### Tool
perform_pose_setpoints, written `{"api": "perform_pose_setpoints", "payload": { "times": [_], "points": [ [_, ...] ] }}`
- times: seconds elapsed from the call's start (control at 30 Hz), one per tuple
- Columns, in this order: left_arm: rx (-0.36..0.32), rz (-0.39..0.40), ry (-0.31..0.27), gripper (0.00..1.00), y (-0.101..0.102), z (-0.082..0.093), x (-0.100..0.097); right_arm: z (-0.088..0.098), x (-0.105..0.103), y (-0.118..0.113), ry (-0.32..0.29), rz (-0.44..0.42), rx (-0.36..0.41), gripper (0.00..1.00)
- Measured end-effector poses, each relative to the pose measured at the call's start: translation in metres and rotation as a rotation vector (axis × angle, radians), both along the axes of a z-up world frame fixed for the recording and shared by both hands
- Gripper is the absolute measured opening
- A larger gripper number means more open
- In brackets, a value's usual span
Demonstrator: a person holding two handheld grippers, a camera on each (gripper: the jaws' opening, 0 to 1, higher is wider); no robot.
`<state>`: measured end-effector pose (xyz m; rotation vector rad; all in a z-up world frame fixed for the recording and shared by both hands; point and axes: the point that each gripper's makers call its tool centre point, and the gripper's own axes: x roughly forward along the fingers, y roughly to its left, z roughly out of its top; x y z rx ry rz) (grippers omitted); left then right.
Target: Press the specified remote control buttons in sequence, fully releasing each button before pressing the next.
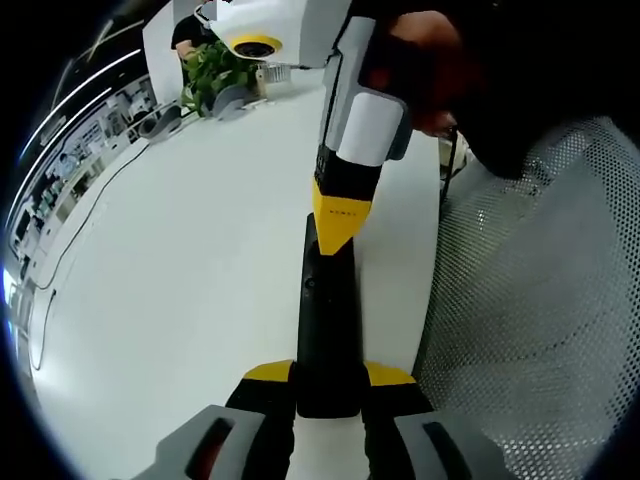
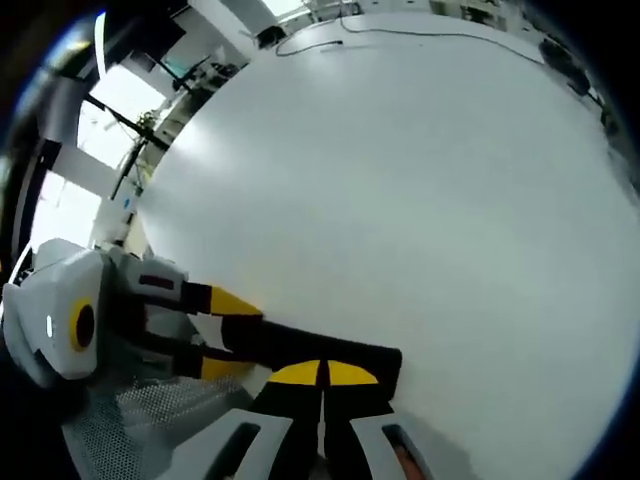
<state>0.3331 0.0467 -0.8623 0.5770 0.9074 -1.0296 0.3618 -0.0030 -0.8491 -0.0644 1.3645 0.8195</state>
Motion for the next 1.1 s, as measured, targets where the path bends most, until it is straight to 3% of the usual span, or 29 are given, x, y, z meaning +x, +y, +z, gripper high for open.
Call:
{"api": "perform_pose_setpoints", "payload": {
  "times": [0.3,0.67,1.1],
  "points": [
    [0.000,0.001,0.000,0.25,0.0001,0.0001,-0.0001,-0.0036,0.0005,0.0000,-0.025,0.036,-0.023,0.00],
    [0.001,-0.002,0.002,0.25,0.0002,-0.0001,0.0005,-0.0053,0.0032,0.0001,-0.022,-0.001,-0.011,0.00],
    [-0.004,-0.009,-0.001,0.24,0.0004,0.0000,0.0008,-0.0046,0.0025,0.0013,-0.038,0.029,-0.031,0.00]
  ]
}}
